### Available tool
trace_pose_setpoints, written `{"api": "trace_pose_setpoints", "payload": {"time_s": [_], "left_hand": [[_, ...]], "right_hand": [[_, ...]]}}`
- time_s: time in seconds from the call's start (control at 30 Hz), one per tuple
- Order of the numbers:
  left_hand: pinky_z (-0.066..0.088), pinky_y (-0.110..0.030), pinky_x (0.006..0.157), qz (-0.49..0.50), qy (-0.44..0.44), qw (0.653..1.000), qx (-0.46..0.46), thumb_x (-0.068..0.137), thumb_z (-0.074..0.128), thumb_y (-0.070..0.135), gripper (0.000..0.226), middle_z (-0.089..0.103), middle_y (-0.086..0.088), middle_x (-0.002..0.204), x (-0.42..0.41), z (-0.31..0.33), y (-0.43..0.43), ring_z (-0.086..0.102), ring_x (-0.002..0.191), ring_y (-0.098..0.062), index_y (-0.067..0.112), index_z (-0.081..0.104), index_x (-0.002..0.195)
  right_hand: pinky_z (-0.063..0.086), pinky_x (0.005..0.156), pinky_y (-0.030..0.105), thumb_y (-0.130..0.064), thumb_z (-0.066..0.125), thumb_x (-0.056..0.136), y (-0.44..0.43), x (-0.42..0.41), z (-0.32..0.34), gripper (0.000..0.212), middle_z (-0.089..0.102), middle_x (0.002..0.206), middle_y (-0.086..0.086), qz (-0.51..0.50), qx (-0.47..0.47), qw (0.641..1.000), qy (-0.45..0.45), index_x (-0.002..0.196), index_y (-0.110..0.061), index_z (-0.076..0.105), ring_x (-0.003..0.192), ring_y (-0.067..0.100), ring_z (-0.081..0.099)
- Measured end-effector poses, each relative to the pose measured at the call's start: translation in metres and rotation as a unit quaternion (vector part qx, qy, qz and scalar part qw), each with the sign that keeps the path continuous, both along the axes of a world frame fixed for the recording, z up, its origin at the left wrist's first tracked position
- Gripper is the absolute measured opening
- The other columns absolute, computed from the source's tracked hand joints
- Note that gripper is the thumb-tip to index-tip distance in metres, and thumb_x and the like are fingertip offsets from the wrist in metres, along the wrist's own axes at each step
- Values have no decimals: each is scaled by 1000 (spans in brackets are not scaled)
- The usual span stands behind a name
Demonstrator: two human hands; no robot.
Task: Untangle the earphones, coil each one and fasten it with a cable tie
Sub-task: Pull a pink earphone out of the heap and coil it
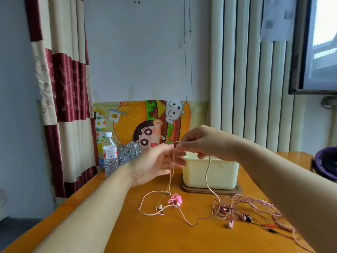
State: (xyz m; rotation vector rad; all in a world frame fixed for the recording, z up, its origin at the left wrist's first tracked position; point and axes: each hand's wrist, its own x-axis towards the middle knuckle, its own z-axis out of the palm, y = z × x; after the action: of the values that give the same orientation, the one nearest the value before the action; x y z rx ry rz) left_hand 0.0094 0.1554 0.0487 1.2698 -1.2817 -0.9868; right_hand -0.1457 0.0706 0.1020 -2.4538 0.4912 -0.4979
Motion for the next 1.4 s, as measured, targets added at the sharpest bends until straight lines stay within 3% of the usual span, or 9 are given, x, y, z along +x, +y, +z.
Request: {"api": "trace_pose_setpoints", "payload": {"time_s": [0.2,0.33,0.53,0.7,0.9,1.13,1.23,1.33,1.4], "left_hand": [[49,-39,87,65,58,992,-87,88,55,28,21,38,5,53,-2,10,2,48,55,-10,10,59,77],[53,-31,77,134,36,985,-104,97,47,27,26,35,7,53,11,5,0,41,51,-6,12,56,77],[50,-32,79,169,67,979,-95,96,49,26,21,38,7,52,24,-7,3,42,50,-5,10,57,85],[49,-30,76,146,91,983,-71,94,53,24,18,37,5,56,33,-14,5,40,53,-7,10,61,86],[47,-35,90,190,19,978,-83,95,53,17,15,47,1,72,44,-25,0,48,69,-11,13,66,100],[54,-36,87,252,-158,952,-68,101,41,18,24,46,2,72,51,-49,-13,48,69,-11,24,64,96],[51,-32,76,244,-184,951,-48,102,34,31,34,39,6,67,46,-53,-18,42,63,-8,18,63,91],[42,-31,70,212,-174,961,-47,102,29,40,41,37,6,66,34,-52,-24,39,59,-9,17,59,86],[41,-28,69,182,-139,971,-62,102,30,37,39,35,6,65,20,-50,-28,37,57,-7,16,58,85]], "right_hand": [[31,43,11,-32,58,91,-6,-10,5,26,49,60,-8,-70,0,987,-142,92,-9,71,52,4,40],[36,55,21,-30,59,91,-23,-13,-7,20,59,72,1,-130,-3,975,-178,84,-16,70,67,12,50],[33,48,16,-26,58,92,-55,-22,-37,19,60,68,-3,-208,-24,966,-154,82,-15,70,57,7,47],[45,67,27,-27,62,89,-76,-23,-63,17,65,83,1,-238,6,969,-62,77,-18,70,78,16,57],[40,62,19,-25,62,89,-80,-26,-87,18,58,75,-3,-217,64,974,4,75,-16,69,72,12,49],[29,44,17,-23,50,97,-76,-41,-92,21,52,62,-3,-109,171,927,317,88,-12,67,46,7,35],[50,69,20,-23,51,96,-64,-35,-94,22,68,90,2,-64,126,924,355,105,-9,66,71,10,60],[38,107,33,-49,56,89,-51,-17,-95,49,56,132,-7,-18,-19,953,302,132,-24,53,119,11,52],[35,110,36,-58,63,78,-36,-2,-96,71,49,139,-8,14,61,979,196,139,-28,42,127,13,46]]}}
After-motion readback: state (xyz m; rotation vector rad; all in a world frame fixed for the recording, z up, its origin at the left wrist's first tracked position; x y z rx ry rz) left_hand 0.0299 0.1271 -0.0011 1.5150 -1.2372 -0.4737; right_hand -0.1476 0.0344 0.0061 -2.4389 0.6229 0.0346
